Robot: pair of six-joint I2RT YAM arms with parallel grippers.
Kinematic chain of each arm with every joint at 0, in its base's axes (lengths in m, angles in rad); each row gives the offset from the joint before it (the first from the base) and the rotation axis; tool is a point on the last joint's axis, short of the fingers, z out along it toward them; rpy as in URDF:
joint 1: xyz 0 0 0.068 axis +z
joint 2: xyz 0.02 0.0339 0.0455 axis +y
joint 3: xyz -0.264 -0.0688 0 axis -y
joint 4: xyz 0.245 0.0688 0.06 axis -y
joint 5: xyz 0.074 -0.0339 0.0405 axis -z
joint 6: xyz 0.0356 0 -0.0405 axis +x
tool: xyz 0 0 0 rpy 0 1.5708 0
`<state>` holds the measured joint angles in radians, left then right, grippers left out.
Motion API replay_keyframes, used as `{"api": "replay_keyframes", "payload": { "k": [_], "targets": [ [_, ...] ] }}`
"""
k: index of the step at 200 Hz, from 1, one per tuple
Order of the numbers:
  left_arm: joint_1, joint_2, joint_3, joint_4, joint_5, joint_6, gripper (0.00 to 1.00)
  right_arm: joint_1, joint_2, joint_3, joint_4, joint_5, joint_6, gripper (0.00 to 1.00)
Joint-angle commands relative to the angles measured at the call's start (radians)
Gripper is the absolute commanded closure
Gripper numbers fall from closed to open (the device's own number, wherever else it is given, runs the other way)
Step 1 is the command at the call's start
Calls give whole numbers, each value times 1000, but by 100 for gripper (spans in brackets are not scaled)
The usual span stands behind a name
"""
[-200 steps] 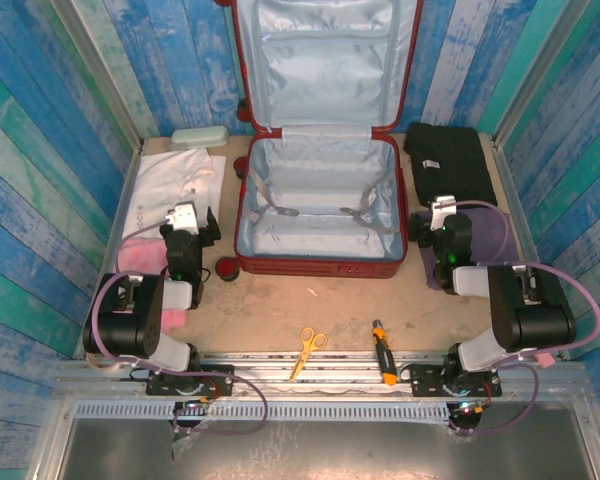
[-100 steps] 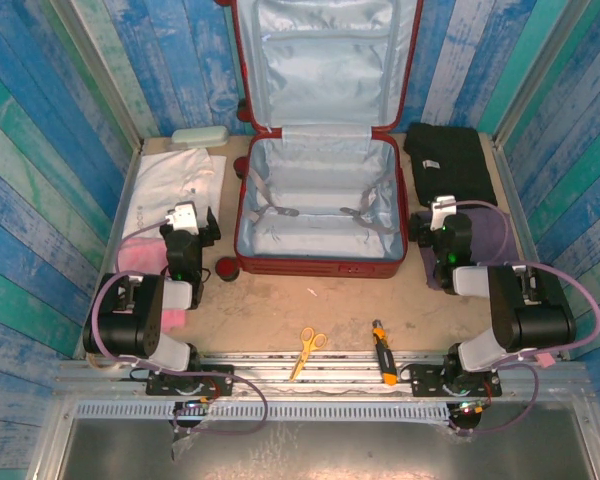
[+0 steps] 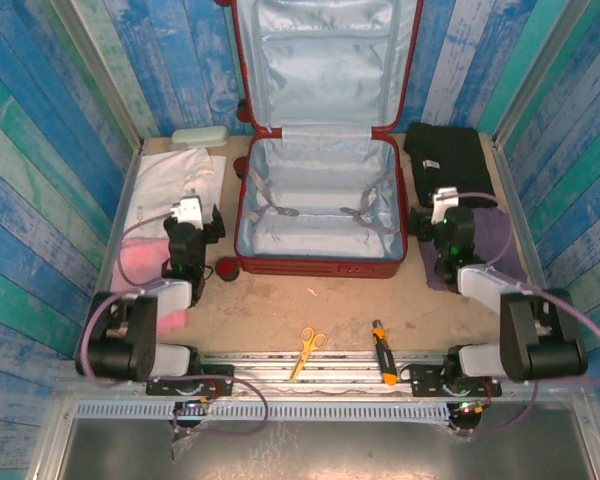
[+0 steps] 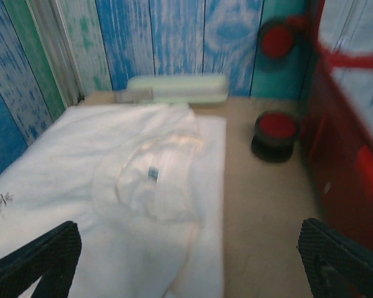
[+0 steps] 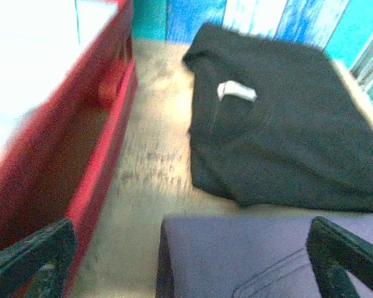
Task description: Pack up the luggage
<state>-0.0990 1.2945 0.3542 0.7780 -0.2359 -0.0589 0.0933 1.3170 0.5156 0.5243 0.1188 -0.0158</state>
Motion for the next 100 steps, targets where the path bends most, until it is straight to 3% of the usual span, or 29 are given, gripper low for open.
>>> {"api": "replay_keyframes", "payload": {
  "k": [1,36,64,100],
  "targets": [
    [-2,-210,76,-156,-87,-144,7,-68,-69,194,-298,36,160,0],
    [-4,-244,220,-363,-16,-209,7,-192,160,575,-589,-92,282,0],
    [-25,-220,296,-449,87,-248,6,-276,454,914,-764,-311,338,0],
    [-139,-201,376,-521,143,-203,6,-375,806,1377,-1043,-496,319,2]
  ]
}}
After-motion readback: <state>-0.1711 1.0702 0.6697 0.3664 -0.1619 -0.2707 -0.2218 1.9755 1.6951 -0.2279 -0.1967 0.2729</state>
